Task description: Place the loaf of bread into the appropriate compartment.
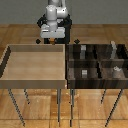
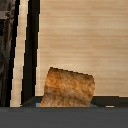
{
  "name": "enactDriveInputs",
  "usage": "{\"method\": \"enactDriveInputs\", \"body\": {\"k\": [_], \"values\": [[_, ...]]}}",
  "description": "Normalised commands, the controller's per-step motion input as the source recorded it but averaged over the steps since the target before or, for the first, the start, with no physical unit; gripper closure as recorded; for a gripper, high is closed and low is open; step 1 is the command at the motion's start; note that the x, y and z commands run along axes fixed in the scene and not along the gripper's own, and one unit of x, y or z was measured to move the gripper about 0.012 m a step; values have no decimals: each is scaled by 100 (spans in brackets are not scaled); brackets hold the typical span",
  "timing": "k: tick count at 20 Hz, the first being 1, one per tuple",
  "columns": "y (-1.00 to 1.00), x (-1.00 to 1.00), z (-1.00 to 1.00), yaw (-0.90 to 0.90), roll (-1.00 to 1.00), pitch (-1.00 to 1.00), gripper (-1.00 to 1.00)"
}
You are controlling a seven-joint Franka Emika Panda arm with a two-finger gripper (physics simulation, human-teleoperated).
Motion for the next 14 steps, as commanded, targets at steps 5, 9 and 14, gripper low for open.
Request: {"method": "enactDriveInputs", "body": {"k": [5,9,14], "values": [[100,0,0,0,0,0,100],[100,0,0,0,0,0,100],[100,0,0,0,0,0,100]]}}
